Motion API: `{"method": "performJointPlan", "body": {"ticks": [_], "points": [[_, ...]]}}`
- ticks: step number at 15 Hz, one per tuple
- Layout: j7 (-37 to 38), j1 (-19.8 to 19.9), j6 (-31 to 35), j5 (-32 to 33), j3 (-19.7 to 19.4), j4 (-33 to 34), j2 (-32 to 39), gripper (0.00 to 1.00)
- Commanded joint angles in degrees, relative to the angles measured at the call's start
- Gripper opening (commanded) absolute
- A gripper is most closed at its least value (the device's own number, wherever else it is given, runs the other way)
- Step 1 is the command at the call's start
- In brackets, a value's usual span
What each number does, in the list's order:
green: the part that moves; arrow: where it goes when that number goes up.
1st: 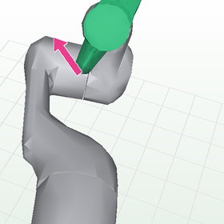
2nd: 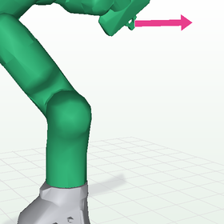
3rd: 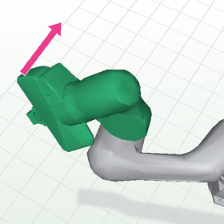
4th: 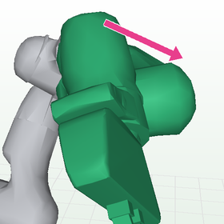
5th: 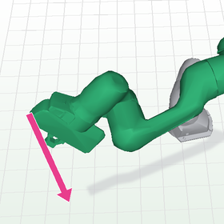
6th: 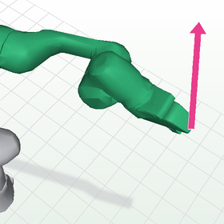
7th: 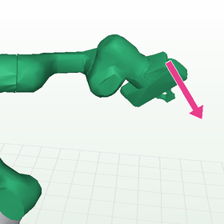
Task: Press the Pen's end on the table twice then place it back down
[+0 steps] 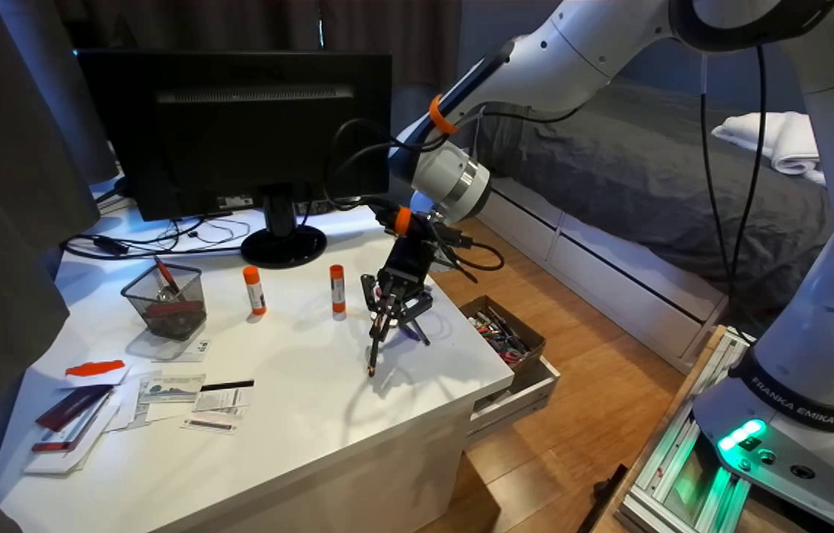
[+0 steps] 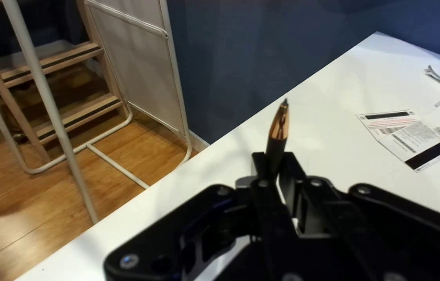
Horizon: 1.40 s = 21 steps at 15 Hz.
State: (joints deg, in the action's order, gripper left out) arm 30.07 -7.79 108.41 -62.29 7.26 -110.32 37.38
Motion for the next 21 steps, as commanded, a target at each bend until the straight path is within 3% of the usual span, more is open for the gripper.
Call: {"method": "performJointPlan", "body": {"ticks": [1, 9, 21], "points": [[3.26, -1.79, -1.16, 0.22, -1.62, 2.53, 2.22, 0.03], [6.98, -2.19, -1.22, 0.72, -2.18, 3.24, 3.15, 0.03], [9.61, -4.92, -1.2, 1.79, -1.33, 2.65, -5.94, 0.03]]}}
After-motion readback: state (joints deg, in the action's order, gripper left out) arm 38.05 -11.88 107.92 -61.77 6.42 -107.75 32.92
